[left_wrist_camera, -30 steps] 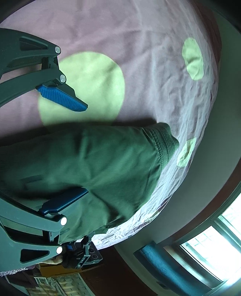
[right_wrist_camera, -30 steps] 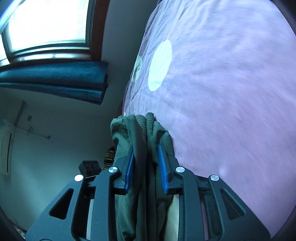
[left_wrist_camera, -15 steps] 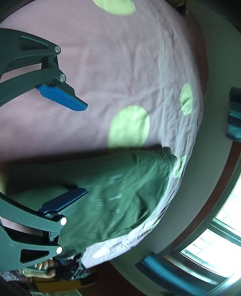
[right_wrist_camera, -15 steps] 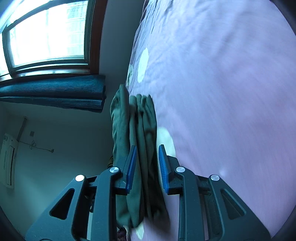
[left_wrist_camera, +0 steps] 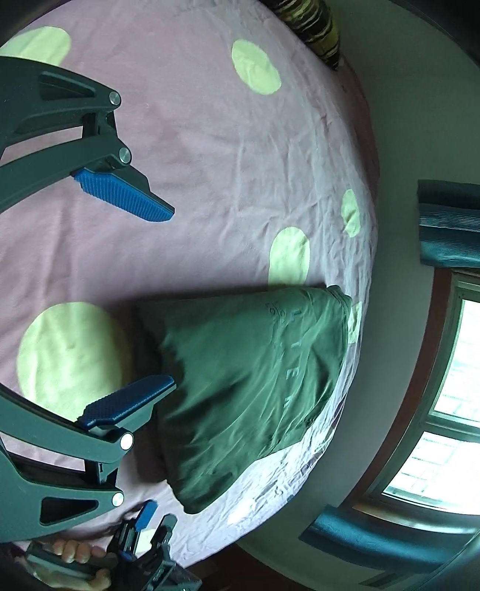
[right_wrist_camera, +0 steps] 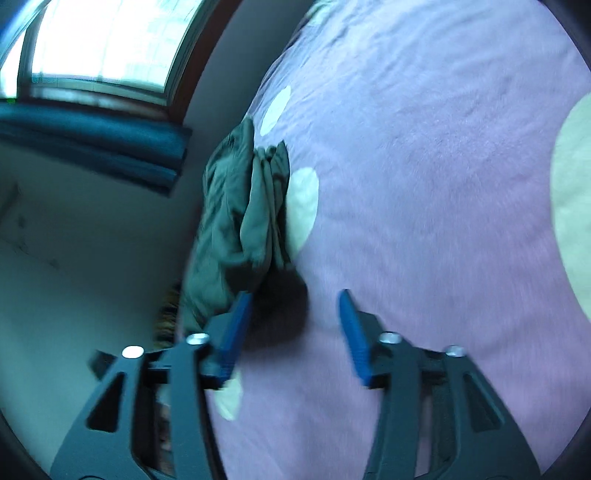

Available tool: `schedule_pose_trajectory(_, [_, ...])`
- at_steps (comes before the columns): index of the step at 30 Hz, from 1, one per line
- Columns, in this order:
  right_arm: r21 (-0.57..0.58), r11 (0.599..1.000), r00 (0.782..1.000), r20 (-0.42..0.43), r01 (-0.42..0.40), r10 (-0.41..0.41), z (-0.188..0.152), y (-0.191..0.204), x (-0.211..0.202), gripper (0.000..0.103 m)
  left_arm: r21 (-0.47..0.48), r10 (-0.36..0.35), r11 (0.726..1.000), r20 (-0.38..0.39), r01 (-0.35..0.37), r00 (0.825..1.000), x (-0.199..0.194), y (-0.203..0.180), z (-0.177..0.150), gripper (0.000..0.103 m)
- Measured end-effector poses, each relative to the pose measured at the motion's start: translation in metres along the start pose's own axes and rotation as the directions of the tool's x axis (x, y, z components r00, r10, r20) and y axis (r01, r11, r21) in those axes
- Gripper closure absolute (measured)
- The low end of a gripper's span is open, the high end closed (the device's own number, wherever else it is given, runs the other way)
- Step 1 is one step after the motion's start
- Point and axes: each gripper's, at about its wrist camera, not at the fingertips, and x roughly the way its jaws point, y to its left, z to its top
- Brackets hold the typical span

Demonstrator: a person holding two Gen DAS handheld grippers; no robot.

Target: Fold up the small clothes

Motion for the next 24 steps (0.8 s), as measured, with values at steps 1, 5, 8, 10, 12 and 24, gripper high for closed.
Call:
schedule_pose_trajectory(1, [-0.037,0.999,0.999,0.002,0.039,-0.039,-0.007,0.008,-0.001,0.038,0.006,0.012,1.000,0.010,-0.012,1.000,-0.004,-0.003,-0.002,0.019])
schedule_pose_trajectory(5, [-0.151,0.975,0.986,0.024,0.165,-0.163,-0.028,0.027,-0.001,0.030,0.009,0.038,0.999,0.020,-0.038,0.999,-0.015,-0.014,-0.010,0.019])
schedule_pose_trajectory(8, [-0.229,0.939,0.967,0.050,0.256,-0.251,-0.036,0.042,0.003,0.028,-0.004,0.060,0.998,0.023,-0.060,0.998,-0.020,-0.018,-0.014,0.019])
schedule_pose_trajectory(10, [-0.266,0.916,0.953,0.072,0.301,-0.293,-0.043,0.051,0.004,0.024,-0.008,0.081,0.997,0.027,-0.080,0.996,-0.024,-0.018,-0.017,0.018])
schedule_pose_trajectory(12, [-0.297,0.895,0.943,0.091,0.332,-0.320,-0.048,0.058,0.006,0.020,-0.022,0.097,0.995,0.028,-0.096,0.995,-0.027,-0.018,-0.019,0.018])
schedule_pose_trajectory(24, [-0.395,0.819,0.909,0.170,0.416,-0.380,-0.059,0.085,0.005,0.014,-0.028,0.126,0.992,0.039,-0.124,0.991,-0.040,-0.022,-0.025,0.017])
